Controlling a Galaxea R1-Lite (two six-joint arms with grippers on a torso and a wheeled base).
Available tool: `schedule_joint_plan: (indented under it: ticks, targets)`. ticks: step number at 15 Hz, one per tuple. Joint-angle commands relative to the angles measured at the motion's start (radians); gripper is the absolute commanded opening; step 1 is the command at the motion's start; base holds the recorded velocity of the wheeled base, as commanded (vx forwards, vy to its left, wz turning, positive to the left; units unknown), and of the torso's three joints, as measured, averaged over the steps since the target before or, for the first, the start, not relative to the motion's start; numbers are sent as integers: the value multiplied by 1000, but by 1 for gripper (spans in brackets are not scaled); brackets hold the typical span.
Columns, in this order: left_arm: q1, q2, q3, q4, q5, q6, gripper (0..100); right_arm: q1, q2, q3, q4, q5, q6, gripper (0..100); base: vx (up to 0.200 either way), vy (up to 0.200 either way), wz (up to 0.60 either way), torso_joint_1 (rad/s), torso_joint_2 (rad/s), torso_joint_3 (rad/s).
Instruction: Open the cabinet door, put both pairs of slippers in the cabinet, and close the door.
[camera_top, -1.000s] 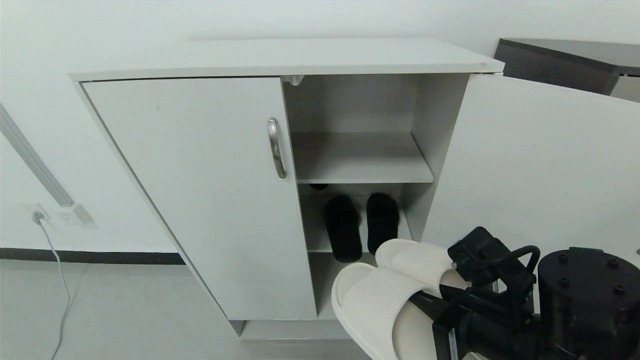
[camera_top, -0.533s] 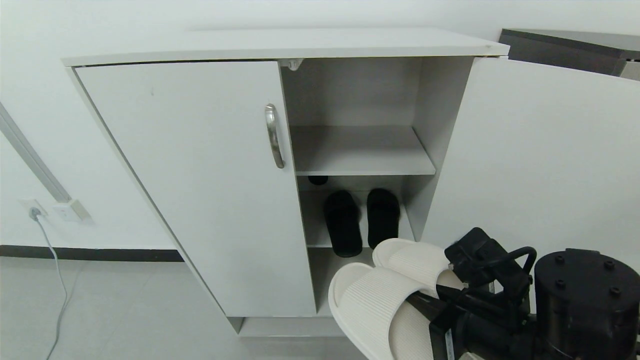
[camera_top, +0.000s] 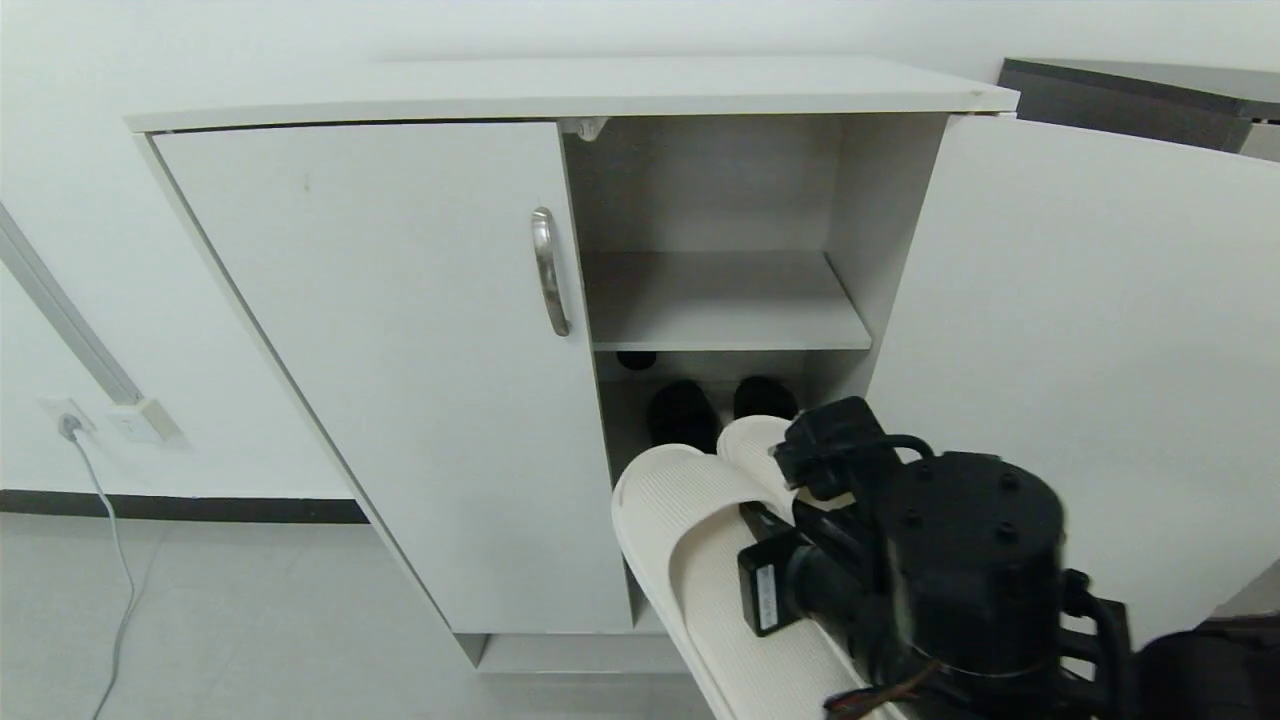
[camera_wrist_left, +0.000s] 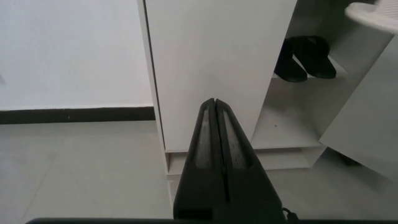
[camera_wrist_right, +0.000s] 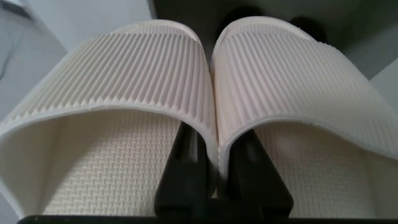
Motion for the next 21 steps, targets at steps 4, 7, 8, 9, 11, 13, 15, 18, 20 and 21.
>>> schedule_joint_plan:
  ticks: [4,7,8,9,11,13,15,18,20,21]
  targets:
    - [0,1,0,0,0,-1,0,9,178,-572,543,-304,188,0,0,0,0,0,0,0]
    - [0,1,0,0,0,1,0,7,151,-644,614,-345,163,0,0,0,0,0,0,0]
    - [0,1,2,0,0,1,0,6,146,-642,612,-345,152,0,0,0,0,0,0,0]
    - [0,1,0,0,0,1,0,6,145,-639,611,-345,152,0,0,0,0,0,0,0]
    - [0,1,0,0,0,1,0,6,145,-642,608,-345,152,0,0,0,0,0,0,0]
    - [0,1,0,0,0,2,0,6,143,-644,606,-345,151,0,0,0,0,0,0,0]
    - [0,1,2,0,0,2,0,6,143,-644,606,-345,151,0,0,0,0,0,0,0]
    - [0,1,0,0,-2,4,0,4,141,-645,597,-347,136,0,133,0,0,2,2,-2]
    - [0,1,0,0,-3,4,0,1,146,-644,585,-347,125,0,200,0,0,-7,2,5]
    - [0,1,0,0,-3,4,0,0,149,-644,583,-347,125,0,200,0,0,2,2,2]
